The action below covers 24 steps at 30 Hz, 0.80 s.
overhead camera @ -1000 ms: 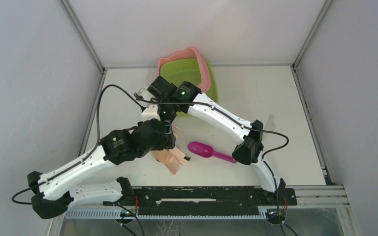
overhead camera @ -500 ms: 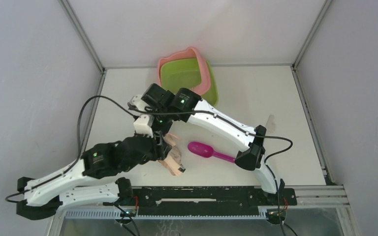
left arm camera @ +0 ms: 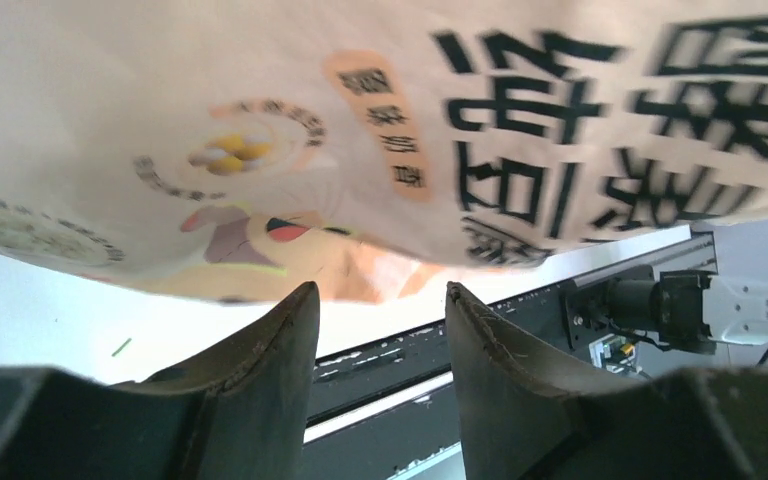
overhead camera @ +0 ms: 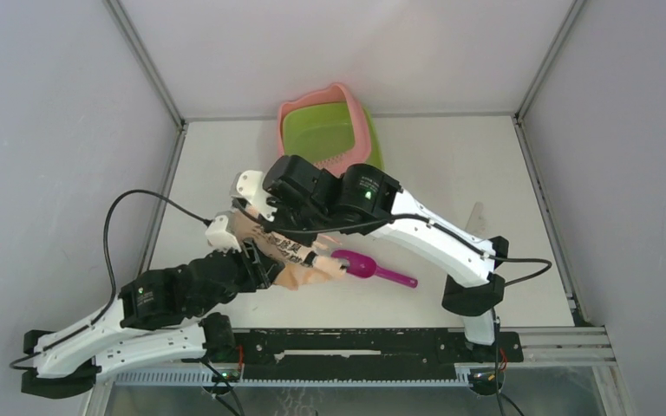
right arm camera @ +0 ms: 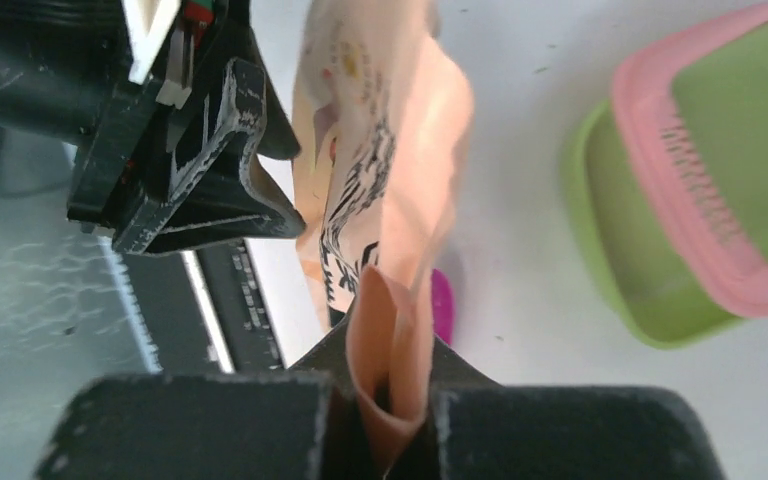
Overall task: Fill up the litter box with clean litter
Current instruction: Open the cat litter bag at the center of the board.
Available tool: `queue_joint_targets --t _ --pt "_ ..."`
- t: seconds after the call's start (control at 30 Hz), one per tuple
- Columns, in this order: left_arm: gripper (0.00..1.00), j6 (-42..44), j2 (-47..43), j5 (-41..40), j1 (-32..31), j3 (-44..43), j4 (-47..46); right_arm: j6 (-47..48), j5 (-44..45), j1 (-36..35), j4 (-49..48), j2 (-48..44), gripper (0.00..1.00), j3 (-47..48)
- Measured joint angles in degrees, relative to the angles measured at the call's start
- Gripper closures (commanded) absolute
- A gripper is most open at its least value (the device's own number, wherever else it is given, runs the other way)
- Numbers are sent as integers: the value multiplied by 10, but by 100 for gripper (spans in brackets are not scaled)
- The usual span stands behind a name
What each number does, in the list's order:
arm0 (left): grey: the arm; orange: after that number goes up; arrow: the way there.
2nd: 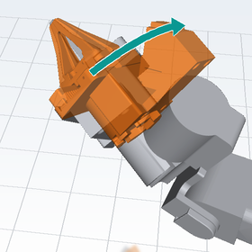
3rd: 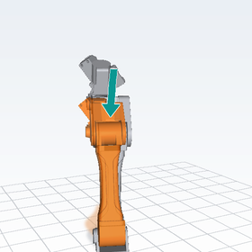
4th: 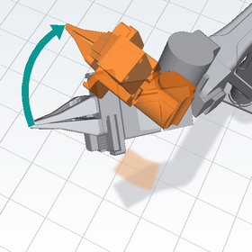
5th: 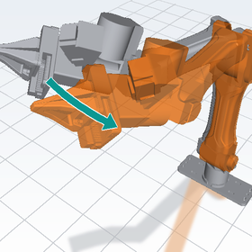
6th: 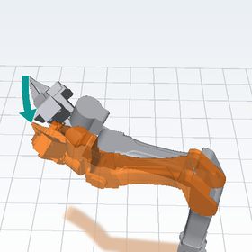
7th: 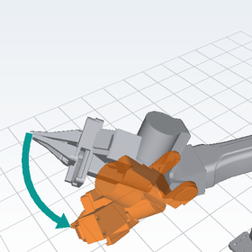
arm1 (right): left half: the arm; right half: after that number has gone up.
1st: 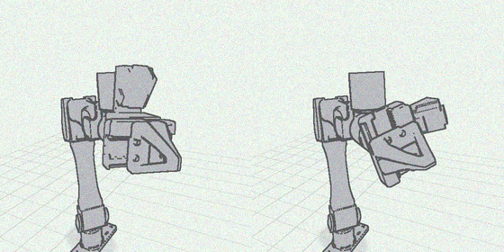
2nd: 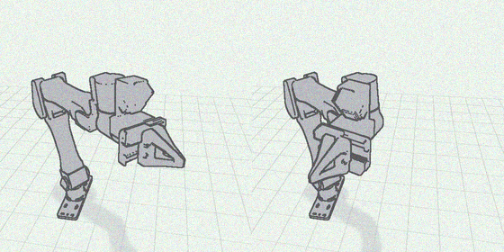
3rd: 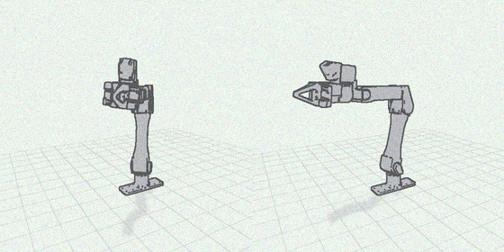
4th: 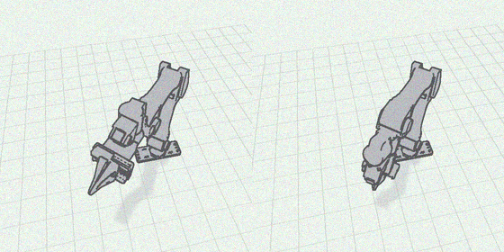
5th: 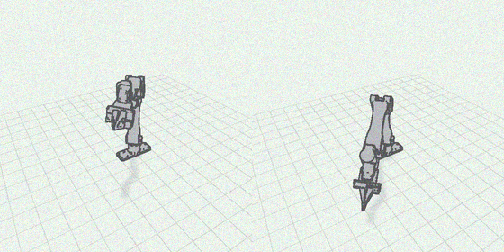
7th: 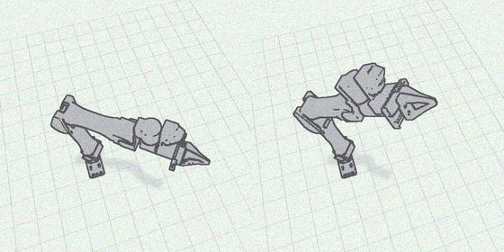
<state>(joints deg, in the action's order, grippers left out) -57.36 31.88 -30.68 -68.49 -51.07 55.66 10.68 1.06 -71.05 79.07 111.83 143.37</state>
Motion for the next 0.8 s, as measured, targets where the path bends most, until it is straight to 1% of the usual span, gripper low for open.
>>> queue_joint_targets --t 0.1,0.3,0.33,0.4,0.43,0.47,0.57,0.67,0.73,0.8 --pt "46 -13 -14 -17 0 16 9 28 66 -26 -13 -6 100 -11" --pt "46 -42 -46 -39 0 24 36 99 177 -59 -48 -14 100 -84" --pt "44 -48 -54 -42 0 25 41 110 191 -61 -52 -12 100 -97" --pt "37 -66 -80 -54 0 28 58 125 213 -66 -64 -8 100 -119" --pt "31 -74 -96 -59 0 31 65 128 220 -67 -71 -7 100 -128" --pt "27 -78 -111 -66 0 35 71 131 227 -69 -83 -6 100 -144" --pt "24 -82 -144 -74 1 54 75 134 231 -73 -108 -6 100 -181" --pt "23 -75 -148 -76 1 68 64 134 226 -76 -129 -6 100 -215" --pt "21 -54 -152 -75 1 75 47 133 221 -78 -138 -7 100 -225" --pt "17 -27 -165 -73 1 84 23 132 218 -79 -147 -9 100 -231"
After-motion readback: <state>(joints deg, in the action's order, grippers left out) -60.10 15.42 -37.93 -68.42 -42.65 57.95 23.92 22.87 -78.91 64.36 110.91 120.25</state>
